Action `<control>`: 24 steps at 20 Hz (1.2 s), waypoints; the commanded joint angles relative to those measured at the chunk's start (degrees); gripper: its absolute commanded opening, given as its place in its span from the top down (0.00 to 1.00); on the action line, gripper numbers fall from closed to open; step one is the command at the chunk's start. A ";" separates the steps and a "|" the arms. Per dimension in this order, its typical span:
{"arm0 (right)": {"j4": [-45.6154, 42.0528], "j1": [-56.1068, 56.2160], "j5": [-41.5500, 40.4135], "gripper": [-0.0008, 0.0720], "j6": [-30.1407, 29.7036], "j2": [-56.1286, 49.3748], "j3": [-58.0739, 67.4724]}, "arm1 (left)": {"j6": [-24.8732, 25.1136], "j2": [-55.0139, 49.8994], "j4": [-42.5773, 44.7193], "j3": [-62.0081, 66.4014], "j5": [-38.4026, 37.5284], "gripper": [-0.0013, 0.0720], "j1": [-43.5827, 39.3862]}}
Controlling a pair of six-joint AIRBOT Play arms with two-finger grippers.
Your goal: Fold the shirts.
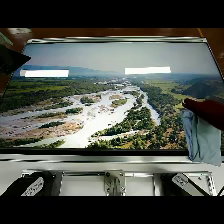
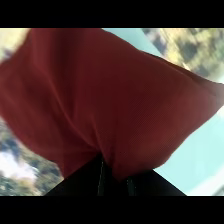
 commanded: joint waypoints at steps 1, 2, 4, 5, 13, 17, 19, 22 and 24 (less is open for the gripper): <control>-4.90 -2.47 3.48 0.90 2.23 1.20 -10.91 | 0.00 0.87 0.02 -0.02 -0.83 0.93 0.02; -5.86 -2.75 3.04 0.90 3.10 2.27 -14.82 | -0.02 0.85 0.02 -0.02 -0.81 0.93 0.00; -8.63 -2.80 0.09 0.90 5.03 4.52 -22.21 | -0.02 0.85 0.02 -0.02 -0.81 0.93 0.00; -9.01 -2.82 -2.27 0.77 6.51 5.33 -25.11 | -0.02 0.85 0.02 -0.02 -0.81 0.93 0.00; -3.89 -1.88 -17.64 0.10 0.22 14.93 -16.46 | 6.01 -1.60 3.17 -0.07 -0.85 0.93 -0.68; 9.75 13.51 -27.02 0.10 -16.72 17.20 -9.18 | 1.03 -9.25 32.59 -0.09 -7.89 0.94 -12.07; 2.08 25.27 -18.73 0.10 -14.95 14.53 -9.22 | -1.75 -15.78 40.46 -0.09 -14.45 0.82 -17.11; -0.76 34.49 -6.29 0.10 -10.10 7.37 -9.20 | -3.69 -23.26 37.57 -0.09 -18.21 0.02 -20.31; -0.70 36.79 -1.66 0.10 -8.59 3.58 -9.20 | -3.69 -24.61 35.93 -0.15 -16.72 0.02 -21.24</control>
